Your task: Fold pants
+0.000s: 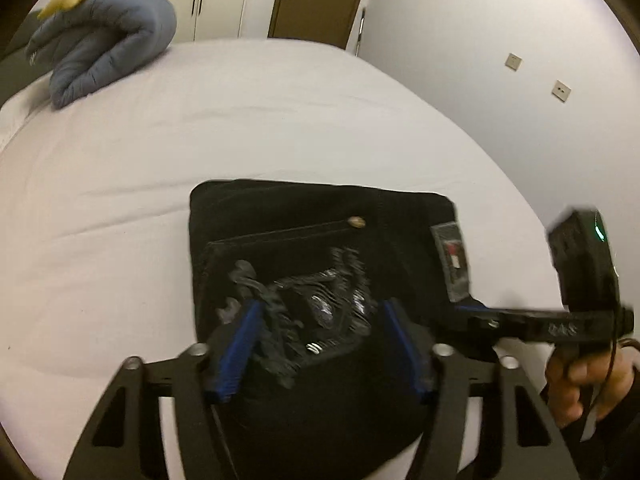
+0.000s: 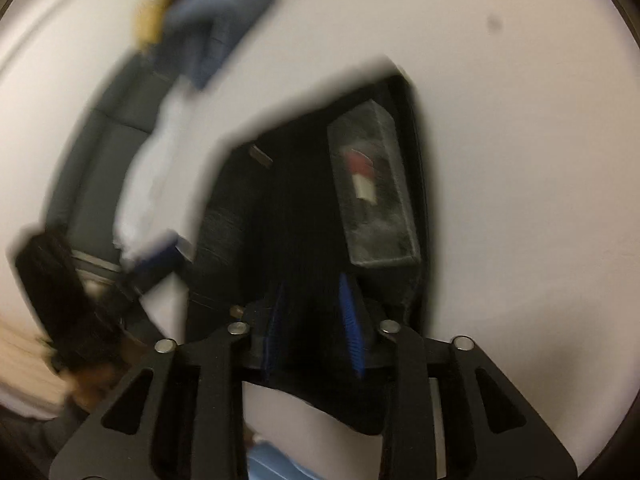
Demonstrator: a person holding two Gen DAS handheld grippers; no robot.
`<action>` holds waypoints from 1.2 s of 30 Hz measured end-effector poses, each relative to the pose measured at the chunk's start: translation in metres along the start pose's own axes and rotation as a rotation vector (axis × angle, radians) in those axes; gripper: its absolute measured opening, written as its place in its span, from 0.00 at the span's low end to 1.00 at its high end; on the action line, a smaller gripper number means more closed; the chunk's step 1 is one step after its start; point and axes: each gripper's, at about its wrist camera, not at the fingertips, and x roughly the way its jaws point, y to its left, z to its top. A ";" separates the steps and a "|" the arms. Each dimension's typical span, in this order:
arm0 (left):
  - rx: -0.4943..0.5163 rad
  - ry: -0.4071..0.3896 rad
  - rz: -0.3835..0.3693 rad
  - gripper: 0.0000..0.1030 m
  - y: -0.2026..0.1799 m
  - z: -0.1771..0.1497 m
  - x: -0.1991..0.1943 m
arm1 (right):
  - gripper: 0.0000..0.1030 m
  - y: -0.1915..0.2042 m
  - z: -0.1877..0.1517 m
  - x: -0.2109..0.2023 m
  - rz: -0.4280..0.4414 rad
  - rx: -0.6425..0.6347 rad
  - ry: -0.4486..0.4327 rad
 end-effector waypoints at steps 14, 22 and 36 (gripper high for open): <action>0.109 0.117 0.190 0.36 0.017 0.008 0.048 | 0.04 0.008 -0.014 0.000 -0.087 0.038 -0.038; 0.060 0.104 0.146 0.34 0.004 -0.041 0.015 | 0.04 0.013 -0.011 0.000 -0.122 0.026 -0.047; 0.047 0.109 0.155 0.36 -0.004 -0.063 -0.004 | 0.09 0.032 -0.020 -0.010 -0.144 0.018 -0.087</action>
